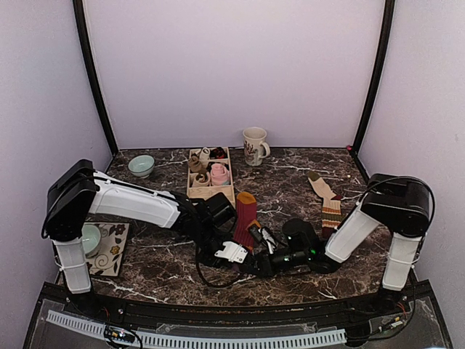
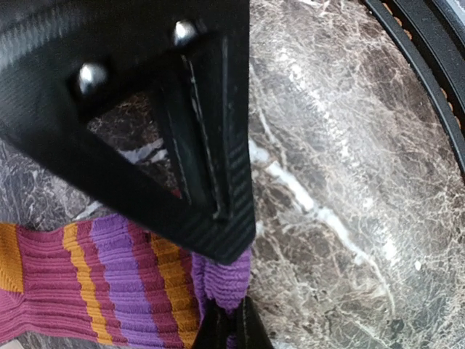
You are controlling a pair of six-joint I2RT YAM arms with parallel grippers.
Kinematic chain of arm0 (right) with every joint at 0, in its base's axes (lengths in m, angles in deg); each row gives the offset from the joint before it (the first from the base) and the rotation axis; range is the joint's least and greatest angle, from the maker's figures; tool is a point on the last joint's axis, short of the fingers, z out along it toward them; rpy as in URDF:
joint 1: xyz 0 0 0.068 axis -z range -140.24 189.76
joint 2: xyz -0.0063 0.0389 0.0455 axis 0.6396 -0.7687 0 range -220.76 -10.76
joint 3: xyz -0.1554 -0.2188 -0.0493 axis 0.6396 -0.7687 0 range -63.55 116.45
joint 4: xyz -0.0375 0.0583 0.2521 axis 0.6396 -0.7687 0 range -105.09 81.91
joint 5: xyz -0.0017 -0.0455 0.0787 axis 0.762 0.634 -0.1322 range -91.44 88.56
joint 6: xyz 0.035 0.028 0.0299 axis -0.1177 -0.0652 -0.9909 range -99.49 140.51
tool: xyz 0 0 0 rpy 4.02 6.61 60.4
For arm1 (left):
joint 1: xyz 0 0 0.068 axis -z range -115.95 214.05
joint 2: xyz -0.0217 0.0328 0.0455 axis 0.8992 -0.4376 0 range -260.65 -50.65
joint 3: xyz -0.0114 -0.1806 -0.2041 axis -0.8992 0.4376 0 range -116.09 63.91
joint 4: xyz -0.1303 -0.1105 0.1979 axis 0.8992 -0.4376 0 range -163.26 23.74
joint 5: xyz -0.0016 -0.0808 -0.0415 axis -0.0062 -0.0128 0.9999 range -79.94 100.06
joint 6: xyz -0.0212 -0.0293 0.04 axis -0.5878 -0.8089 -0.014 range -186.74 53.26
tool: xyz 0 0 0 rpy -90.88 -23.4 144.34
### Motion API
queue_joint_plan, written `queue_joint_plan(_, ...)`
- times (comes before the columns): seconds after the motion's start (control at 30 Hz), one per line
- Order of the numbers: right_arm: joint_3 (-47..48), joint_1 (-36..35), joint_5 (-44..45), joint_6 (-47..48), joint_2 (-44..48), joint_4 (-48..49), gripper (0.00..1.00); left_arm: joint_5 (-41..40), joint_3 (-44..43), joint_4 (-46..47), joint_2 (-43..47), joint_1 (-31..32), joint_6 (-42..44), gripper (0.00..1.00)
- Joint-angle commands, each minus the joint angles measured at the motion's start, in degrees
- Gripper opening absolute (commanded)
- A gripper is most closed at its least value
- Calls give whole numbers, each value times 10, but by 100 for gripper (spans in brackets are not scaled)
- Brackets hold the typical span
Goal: Roll the socks
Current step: Roll the sock at the center of the board.
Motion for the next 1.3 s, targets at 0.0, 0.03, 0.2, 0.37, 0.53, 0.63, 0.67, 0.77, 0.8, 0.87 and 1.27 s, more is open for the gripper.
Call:
queue_joint_plan(0.0,-47,4,38,13,15,-87,23,31,-32,-75,-21,-13,-34,0)
queue_joint_plan(0.03,-50,4,44,19,26,-87,26,35,-40,-84,-27,-16,-40,0)
queue_joint_plan(0.2,-98,-4,110,58,106,-71,34,59,-63,-118,-44,-27,-55,0)
queue_joint_plan(0.37,-149,-72,255,145,229,-62,37,108,-115,-195,-84,-40,-61,0)
queue_joint_plan(0.53,-133,-137,316,226,281,-120,38,142,-159,-265,-123,-48,-49,0)
queue_joint_plan(0.63,-104,-168,336,266,279,-176,38,156,-168,-278,-133,-51,-46,0)
queue_joint_plan(0.67,-96,-178,341,281,276,-188,38,163,-172,-285,-137,-53,-47,0)
queue_joint_plan(0.77,-65,-207,363,329,257,-217,38,187,-198,-318,-157,-60,-48,0)
queue_joint_plan(0.8,-53,-211,369,343,248,-223,37,194,-208,-330,-167,-63,-47,0)
queue_joint_plan(0.87,-29,-214,380,367,228,-225,37,206,-226,-354,-186,-64,-45,0)
queue_joint_plan(1.27,39,-213,405,465,123,-191,33,233,-251,-394,-217,-70,-31,0)
